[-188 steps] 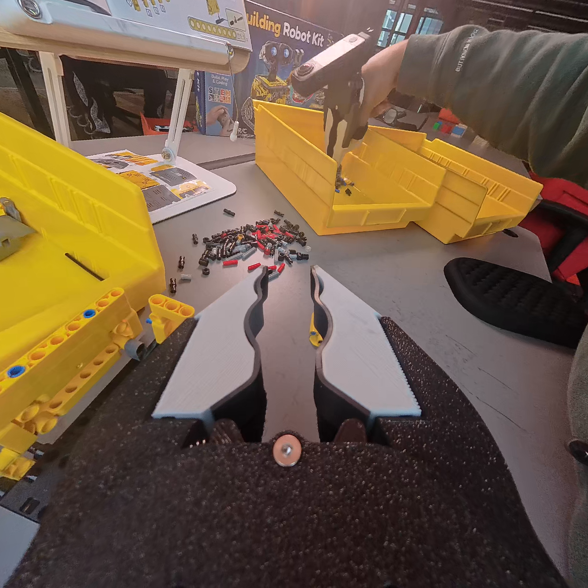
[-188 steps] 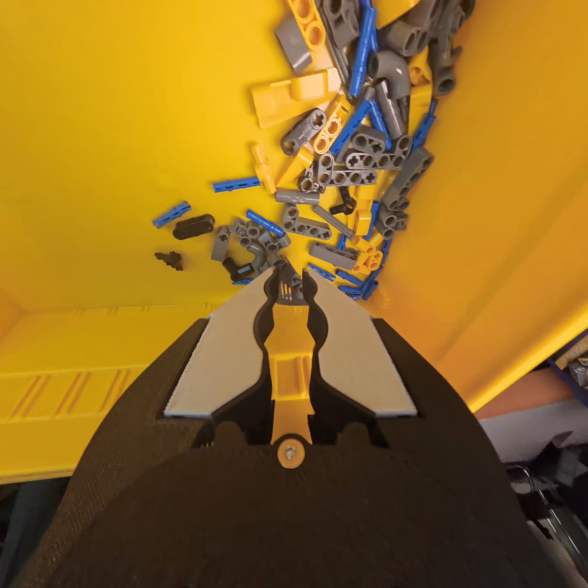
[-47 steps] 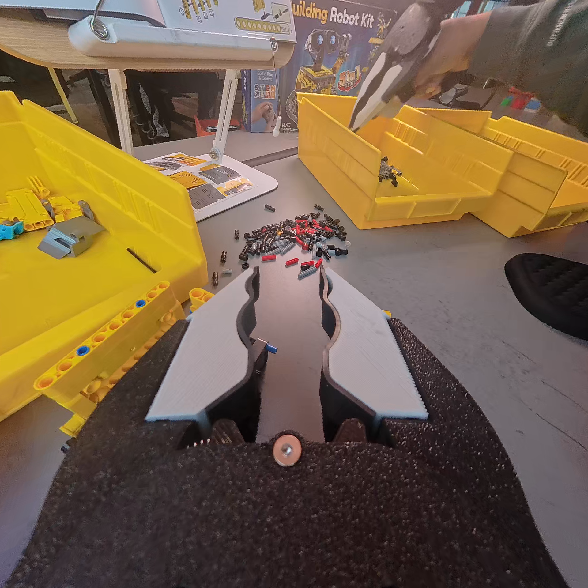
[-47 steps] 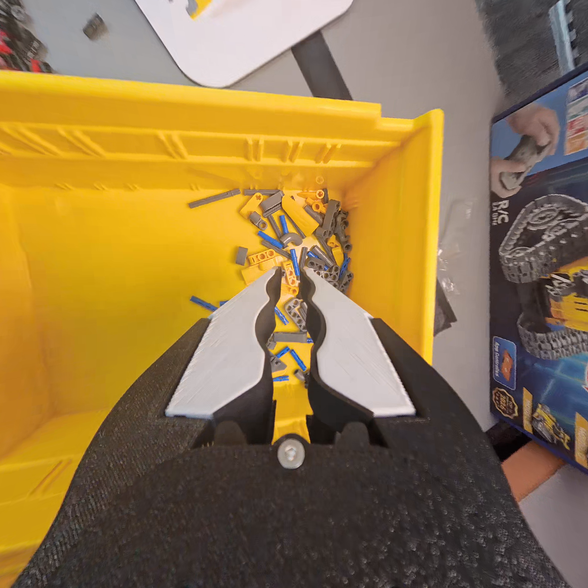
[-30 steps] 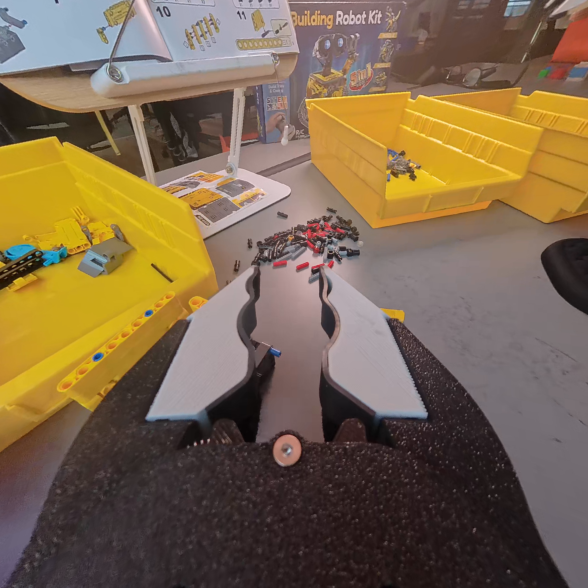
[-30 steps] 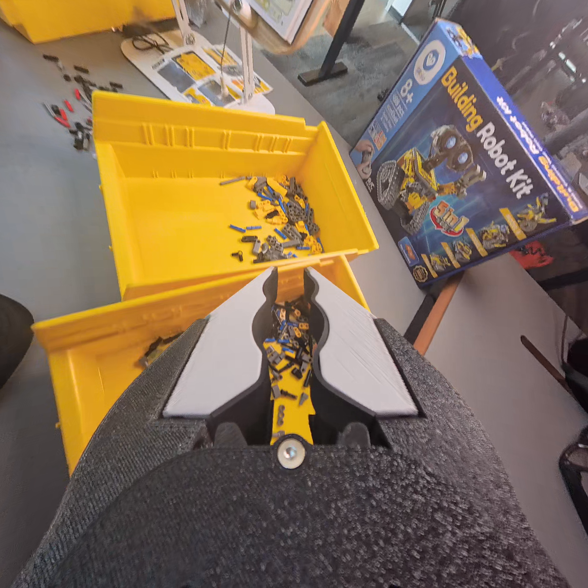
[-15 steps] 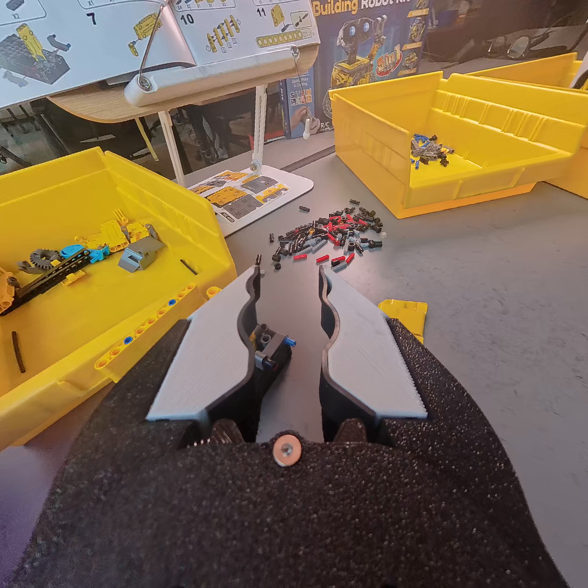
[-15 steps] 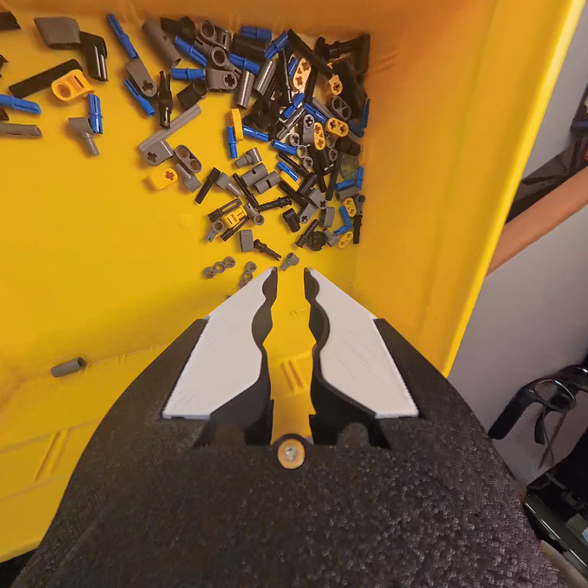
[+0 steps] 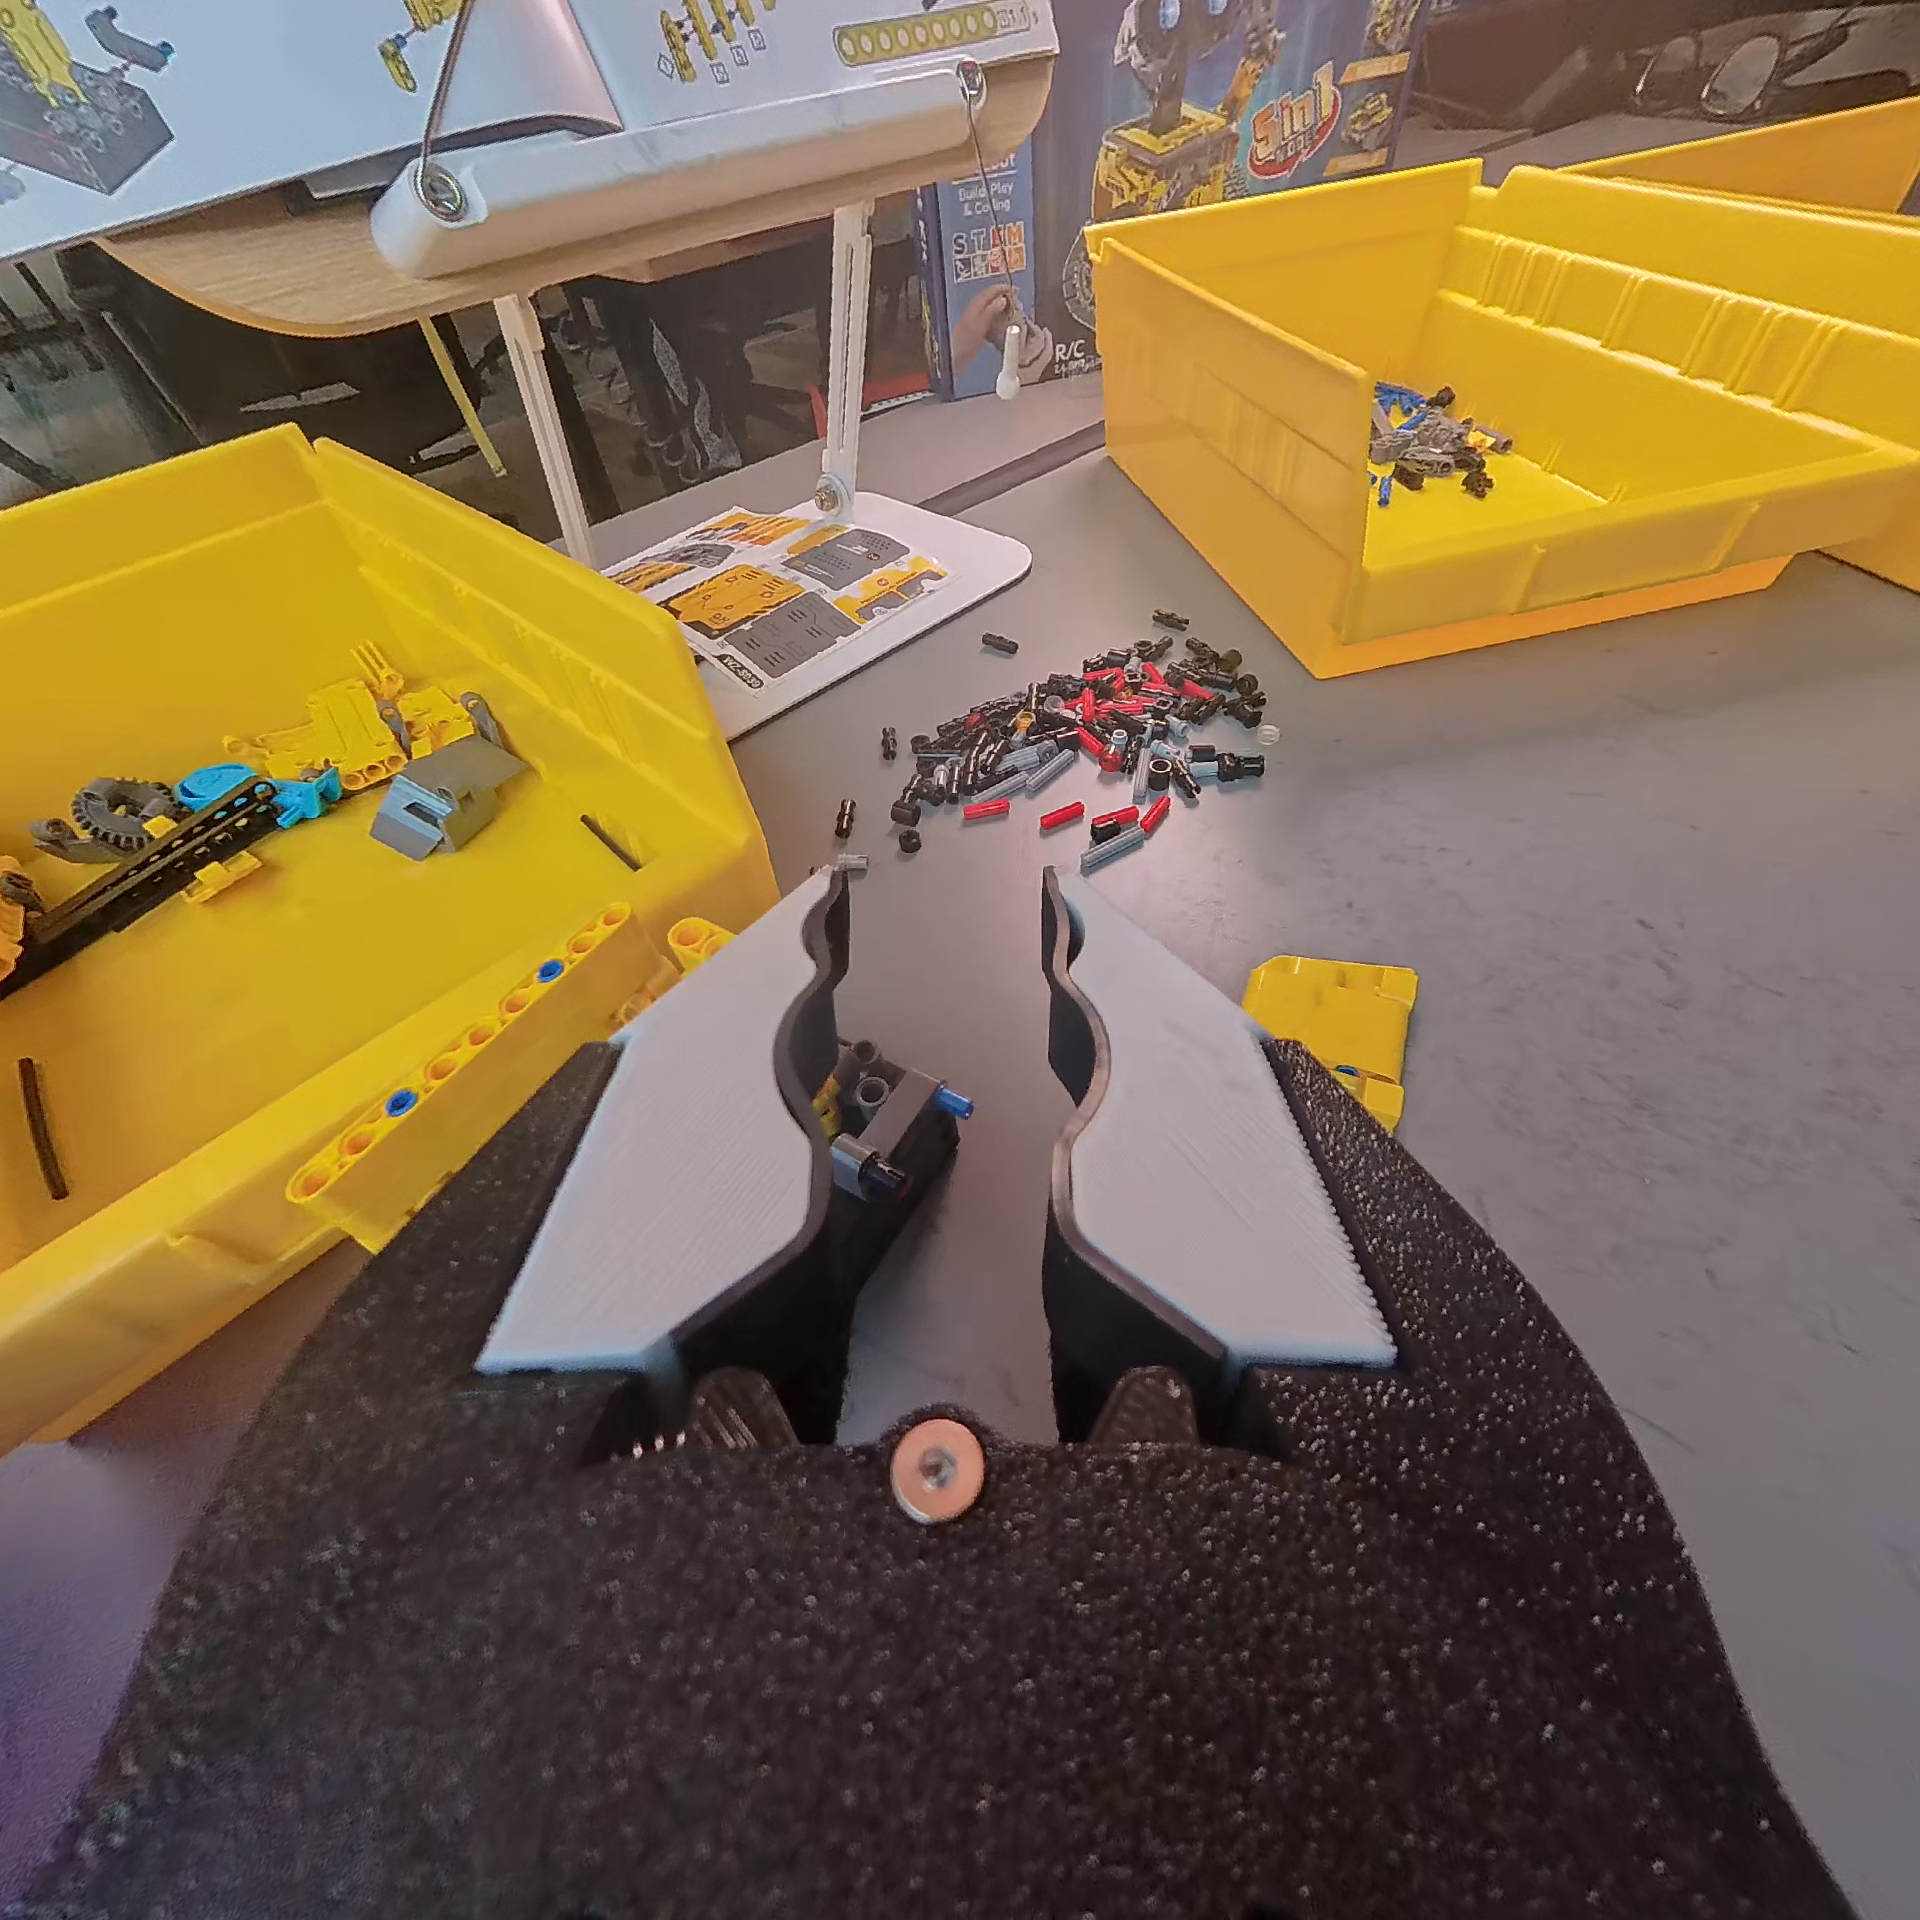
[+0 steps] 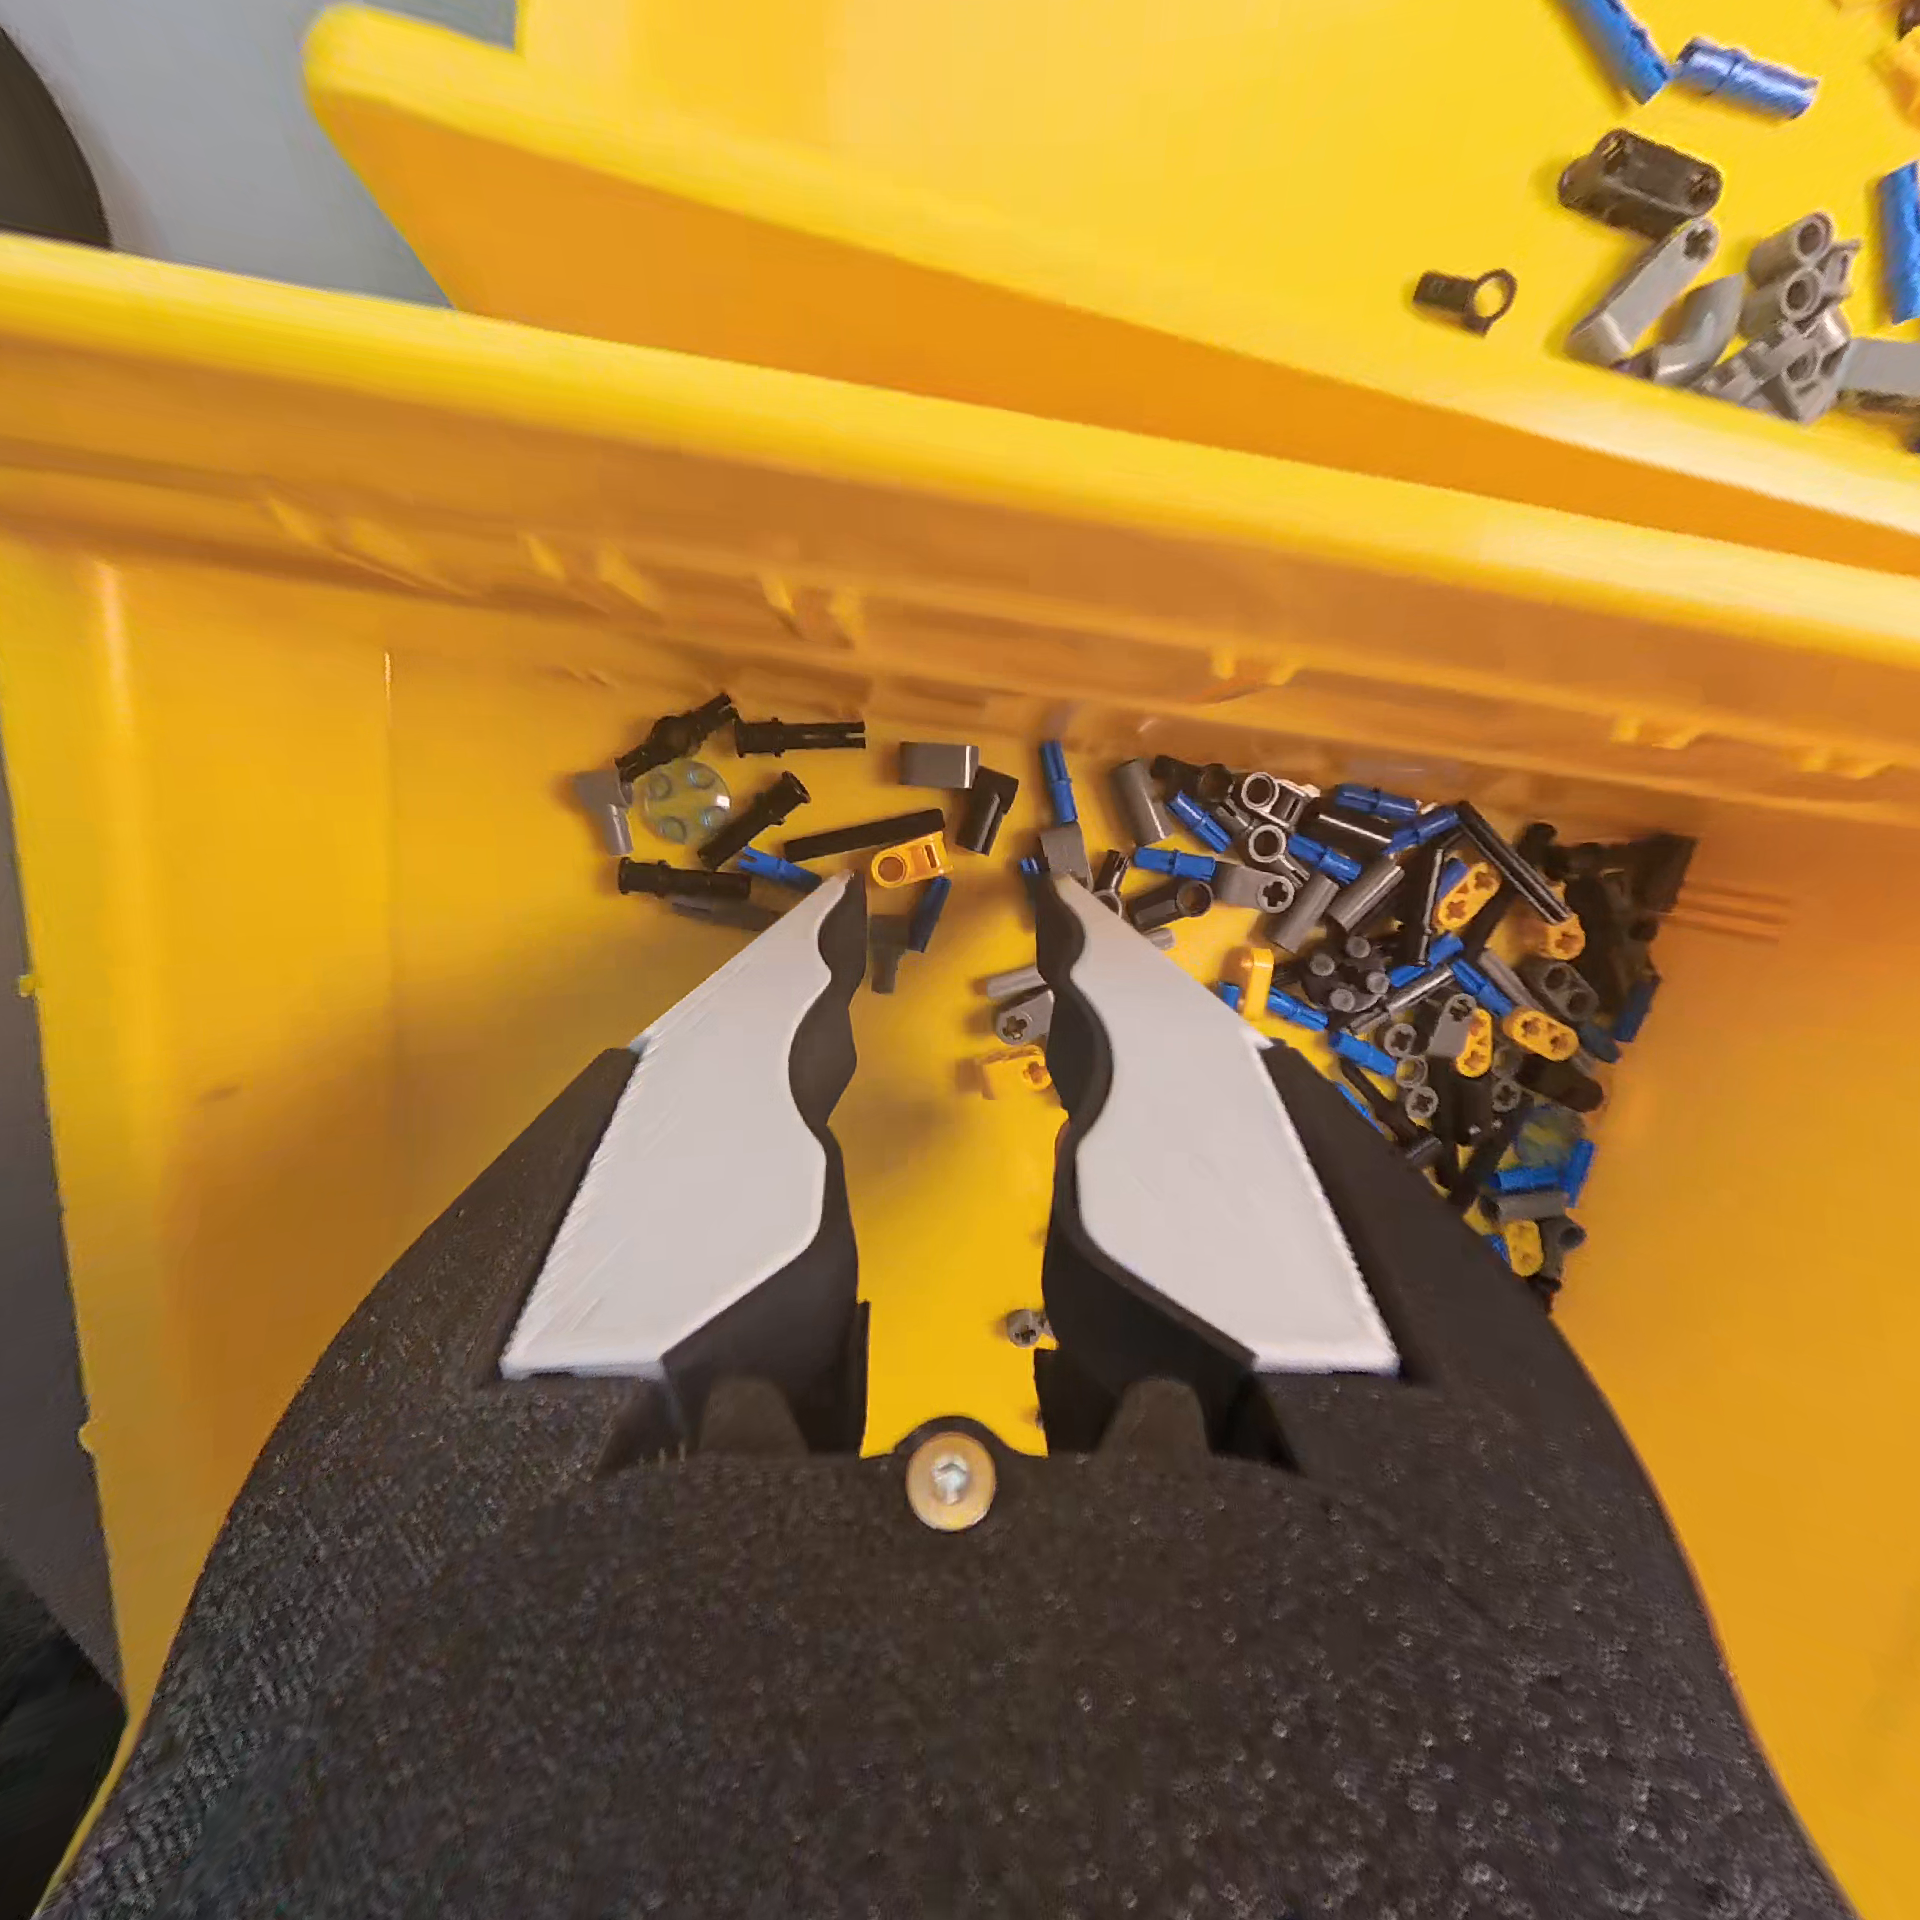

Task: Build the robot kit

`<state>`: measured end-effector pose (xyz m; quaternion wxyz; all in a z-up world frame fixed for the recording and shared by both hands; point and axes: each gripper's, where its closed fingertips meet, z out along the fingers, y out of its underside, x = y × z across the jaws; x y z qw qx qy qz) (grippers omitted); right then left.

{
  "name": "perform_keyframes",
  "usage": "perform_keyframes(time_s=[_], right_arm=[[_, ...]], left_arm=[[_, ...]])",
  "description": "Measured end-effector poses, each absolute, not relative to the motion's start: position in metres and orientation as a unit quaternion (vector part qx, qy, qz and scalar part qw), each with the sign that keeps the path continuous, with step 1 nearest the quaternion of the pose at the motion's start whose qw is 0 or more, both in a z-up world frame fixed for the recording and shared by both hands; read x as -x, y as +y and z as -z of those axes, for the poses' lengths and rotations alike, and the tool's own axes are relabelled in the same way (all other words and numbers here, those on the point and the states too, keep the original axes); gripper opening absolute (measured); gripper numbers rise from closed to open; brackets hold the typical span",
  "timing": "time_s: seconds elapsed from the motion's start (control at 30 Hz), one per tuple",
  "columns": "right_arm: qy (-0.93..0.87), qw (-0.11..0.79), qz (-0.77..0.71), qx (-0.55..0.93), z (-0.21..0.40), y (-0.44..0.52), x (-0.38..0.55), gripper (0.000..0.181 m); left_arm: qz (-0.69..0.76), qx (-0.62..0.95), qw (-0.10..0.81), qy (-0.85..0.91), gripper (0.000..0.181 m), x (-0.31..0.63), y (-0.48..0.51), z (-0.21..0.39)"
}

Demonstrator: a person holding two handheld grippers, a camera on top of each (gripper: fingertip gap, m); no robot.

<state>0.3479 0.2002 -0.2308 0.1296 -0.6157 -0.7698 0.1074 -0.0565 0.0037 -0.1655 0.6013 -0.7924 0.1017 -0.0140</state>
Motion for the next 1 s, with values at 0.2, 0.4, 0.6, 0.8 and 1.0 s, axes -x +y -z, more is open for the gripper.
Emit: perform_keyframes(time_s=[0.2, 0.4, 0.6, 0.8, 1.0], right_arm=[[-0.751, 0.134, -0.086, 0.641, 0.235, 0.218, -0.364, 0.02], [-0.732, 0.174, -0.056, 0.656, 0.216, 0.242, -0.375, 0.01], [-0.689, 0.235, -0.039, 0.685, 0.192, 0.283, -0.378, 0.012], [-0.663, 0.218, -0.074, 0.712, 0.209, 0.302, -0.359, 0.021], [-0.658, 0.162, -0.093, 0.729, 0.23, 0.304, -0.353, 0.024]], left_arm=[[0.007, 0.793, 0.6, 0.106, 0.035, 0.055, 0.004, 0.166], [0.004, 0.794, 0.599, 0.108, 0.035, 0.055, 0.004, 0.167], [0.006, 0.794, 0.598, 0.108, 0.035, 0.055, 0.004, 0.167], [0.001, 0.792, 0.6, 0.11, 0.035, 0.055, 0.004, 0.166], [0.0, 0.791, 0.601, 0.109, 0.035, 0.055, 0.004, 0.166]])
